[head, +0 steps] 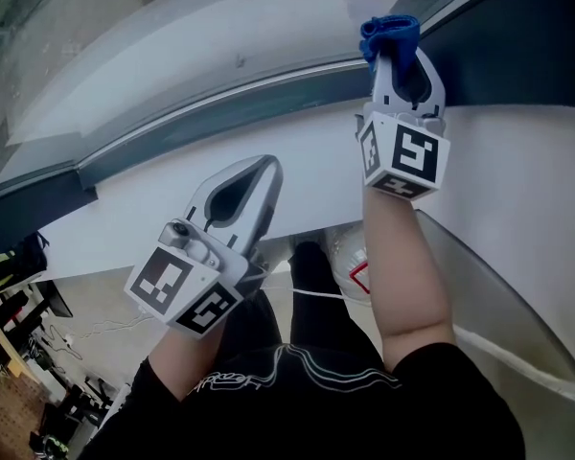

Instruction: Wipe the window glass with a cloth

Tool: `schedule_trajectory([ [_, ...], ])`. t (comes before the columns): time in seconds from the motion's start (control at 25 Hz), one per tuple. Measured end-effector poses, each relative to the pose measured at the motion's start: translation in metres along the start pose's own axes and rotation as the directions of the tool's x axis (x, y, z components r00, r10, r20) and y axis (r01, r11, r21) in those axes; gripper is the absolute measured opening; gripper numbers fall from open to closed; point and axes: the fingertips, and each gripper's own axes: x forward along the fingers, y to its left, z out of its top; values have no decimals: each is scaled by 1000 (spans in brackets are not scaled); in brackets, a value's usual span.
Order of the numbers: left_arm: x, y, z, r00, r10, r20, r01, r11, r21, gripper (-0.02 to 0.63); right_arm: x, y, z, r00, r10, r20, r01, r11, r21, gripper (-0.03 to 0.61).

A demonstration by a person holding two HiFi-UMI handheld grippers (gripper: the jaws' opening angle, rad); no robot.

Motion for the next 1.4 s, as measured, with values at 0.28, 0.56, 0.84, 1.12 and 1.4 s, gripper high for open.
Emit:
schedule_trajectory([
  [0.28, -32, -11, 22, 1000, 12, 24, -13, 999, 41, 6, -37, 24, 27, 999, 46, 6, -46, 999, 17, 63],
  [0.56, -144, -43, 70, 998, 28, 56, -36, 990, 139, 6, -130, 118, 117, 951, 308, -25, -308, 951, 18, 63],
  [0.84, -299, -123, 156, 987, -21, 158, -26, 958, 285, 6, -275, 204, 297, 811, 584, 24, -584, 808, 85, 63],
  [1.12, -437, -221, 212, 968, -114, 224, 20, 923, 383, 6, -409, 268, 429, 664, 744, 75, -747, 662, 58, 63],
  [1.4, -503, -265, 229, 955, -153, 255, 20, 888, 458, 6, -472, 304, 474, 576, 815, 73, -817, 571, 76, 63],
])
